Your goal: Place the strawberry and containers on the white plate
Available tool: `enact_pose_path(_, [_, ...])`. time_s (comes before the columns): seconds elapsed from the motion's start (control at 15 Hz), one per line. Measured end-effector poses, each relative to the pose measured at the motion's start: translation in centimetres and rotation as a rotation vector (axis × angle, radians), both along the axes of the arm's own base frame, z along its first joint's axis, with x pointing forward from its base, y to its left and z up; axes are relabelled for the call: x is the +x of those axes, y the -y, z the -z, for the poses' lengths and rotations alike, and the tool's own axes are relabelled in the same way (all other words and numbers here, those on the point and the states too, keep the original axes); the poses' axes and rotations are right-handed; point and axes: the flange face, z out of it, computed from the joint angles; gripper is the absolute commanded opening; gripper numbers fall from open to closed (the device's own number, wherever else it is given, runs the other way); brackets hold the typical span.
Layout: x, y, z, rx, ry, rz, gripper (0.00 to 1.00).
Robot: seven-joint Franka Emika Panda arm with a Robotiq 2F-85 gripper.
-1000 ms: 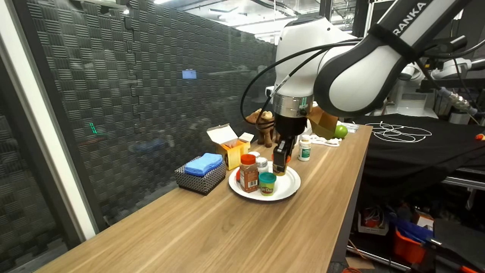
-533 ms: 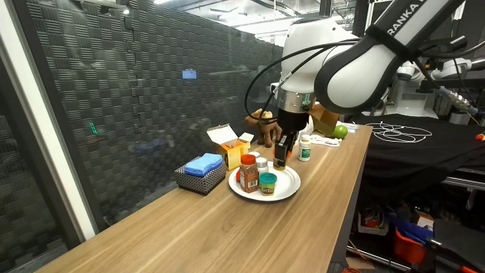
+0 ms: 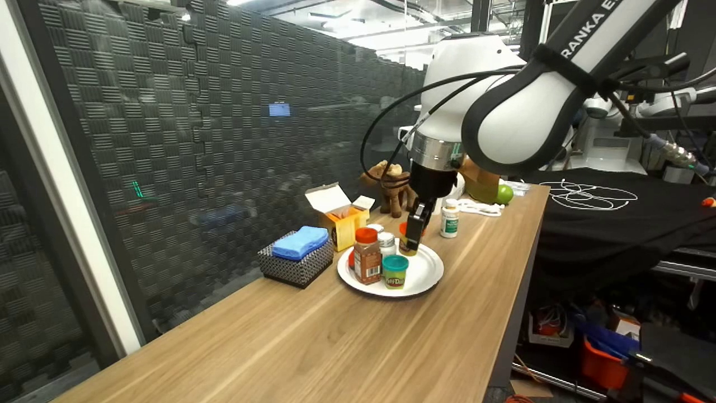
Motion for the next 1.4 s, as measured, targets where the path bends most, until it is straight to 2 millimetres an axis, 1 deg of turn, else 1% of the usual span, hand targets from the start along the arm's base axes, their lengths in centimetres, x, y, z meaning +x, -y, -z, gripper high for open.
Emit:
enact_pose_path(0.27, [-1.0, -0.6, 1.7, -0.028, -0.05, -0.131, 0.28])
enact_pose_path(0.53, [-1.2, -0.5, 2.6, -0.045, -0.077, -0.204, 0.28])
enact_pose_path(0.87, [-1.3, -0.4, 4.1, -0.053, -0.107, -0.247, 0.28])
enact_pose_path(1.13, [-1.0, -0.1, 4.3, -0.049, -0.104, -0.249, 0.28])
enact_pose_path(1.2, [-0.9, 0.0, 4.3, -0.047, -0.103, -0.246, 0.41])
enact_pose_path(1.27, [-0.8, 0.1, 4.3, -0.045, -0.102, -0.243, 0.78])
enact_pose_path(1.33, [-0.8, 0.2, 4.3, -0.044, -0.101, -0.24, 0.77])
enact_pose_path(1.4, [-0.7, 0.3, 4.3, -0.043, -0.1, -0.238, 0.79])
